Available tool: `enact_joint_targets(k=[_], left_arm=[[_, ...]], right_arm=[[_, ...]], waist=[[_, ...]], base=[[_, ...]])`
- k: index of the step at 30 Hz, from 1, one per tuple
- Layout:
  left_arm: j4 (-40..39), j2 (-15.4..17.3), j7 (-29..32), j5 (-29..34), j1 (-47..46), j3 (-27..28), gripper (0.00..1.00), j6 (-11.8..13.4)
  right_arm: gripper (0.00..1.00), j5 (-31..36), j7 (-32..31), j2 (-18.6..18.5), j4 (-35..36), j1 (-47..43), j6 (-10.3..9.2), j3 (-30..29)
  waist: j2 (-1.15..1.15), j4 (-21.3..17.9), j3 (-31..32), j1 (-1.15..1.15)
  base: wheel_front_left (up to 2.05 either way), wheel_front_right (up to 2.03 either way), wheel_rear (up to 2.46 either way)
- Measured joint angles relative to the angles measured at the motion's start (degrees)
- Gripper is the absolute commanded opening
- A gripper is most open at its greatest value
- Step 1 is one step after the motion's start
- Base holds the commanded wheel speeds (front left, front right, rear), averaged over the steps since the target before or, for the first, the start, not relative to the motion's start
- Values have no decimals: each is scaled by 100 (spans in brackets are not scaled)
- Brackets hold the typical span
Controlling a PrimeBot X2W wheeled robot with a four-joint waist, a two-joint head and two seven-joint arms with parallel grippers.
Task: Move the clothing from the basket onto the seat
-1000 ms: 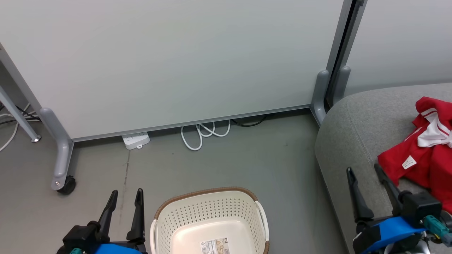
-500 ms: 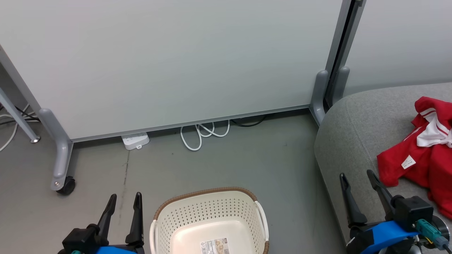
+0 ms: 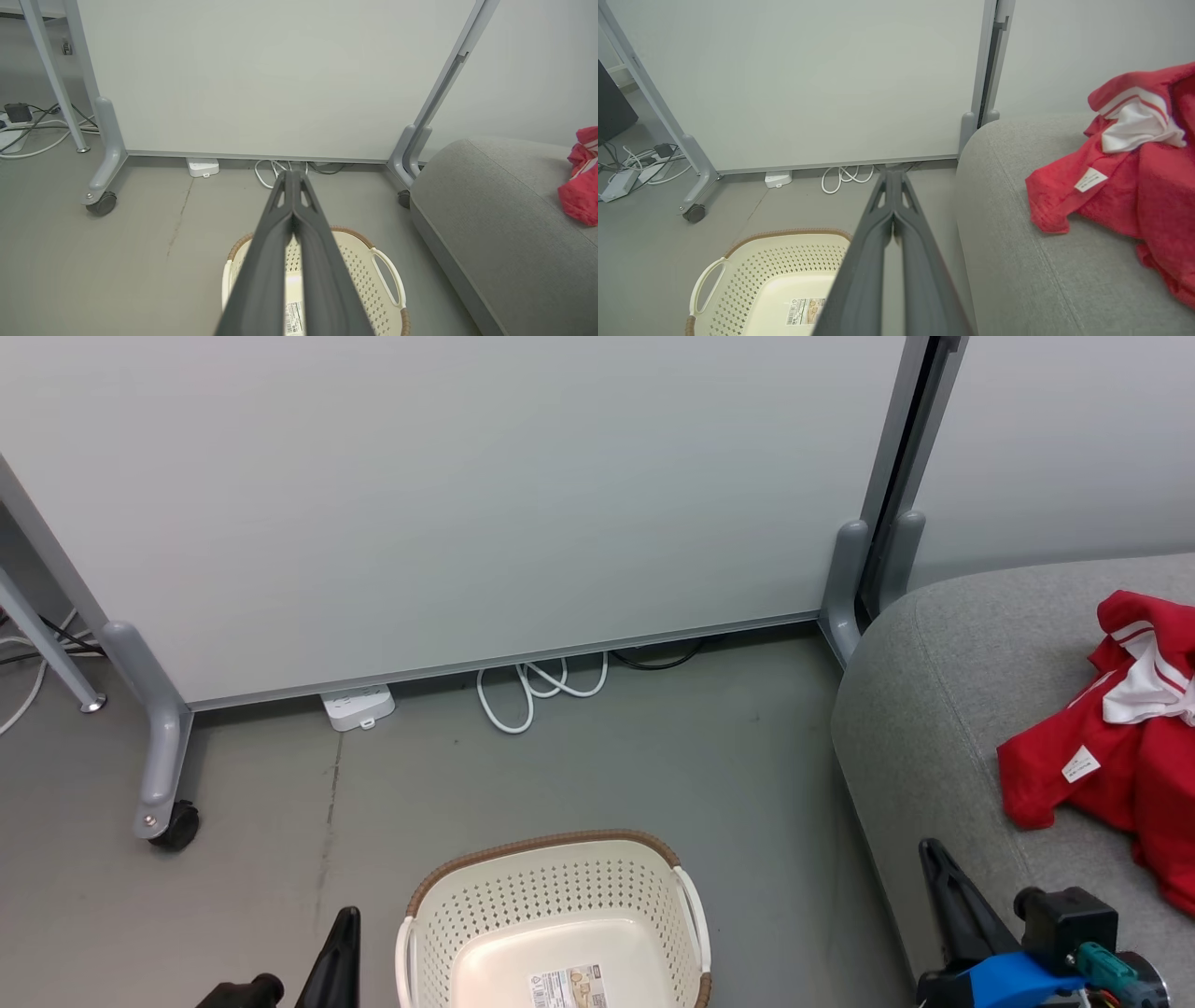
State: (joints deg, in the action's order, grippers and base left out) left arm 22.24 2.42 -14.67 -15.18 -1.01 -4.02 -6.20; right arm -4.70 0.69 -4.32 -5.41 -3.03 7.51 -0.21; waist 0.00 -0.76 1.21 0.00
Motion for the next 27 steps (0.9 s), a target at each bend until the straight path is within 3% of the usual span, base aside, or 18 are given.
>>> enact_joint_targets(k=[5, 27], left_arm=[[178, -30, 58, -149, 118, 4, 0, 1], [-79, -27, 632, -2242, 15, 276, 0, -9]], right_arm=[[0, -162, -20, 7, -215, -68, 0, -8], [0, -2553, -205, 35, -391, 87, -1, -175]], waist=[[0, 1, -2, 0], [0, 14, -27, 0]], base=[[0, 0, 0], [0, 0, 0]])
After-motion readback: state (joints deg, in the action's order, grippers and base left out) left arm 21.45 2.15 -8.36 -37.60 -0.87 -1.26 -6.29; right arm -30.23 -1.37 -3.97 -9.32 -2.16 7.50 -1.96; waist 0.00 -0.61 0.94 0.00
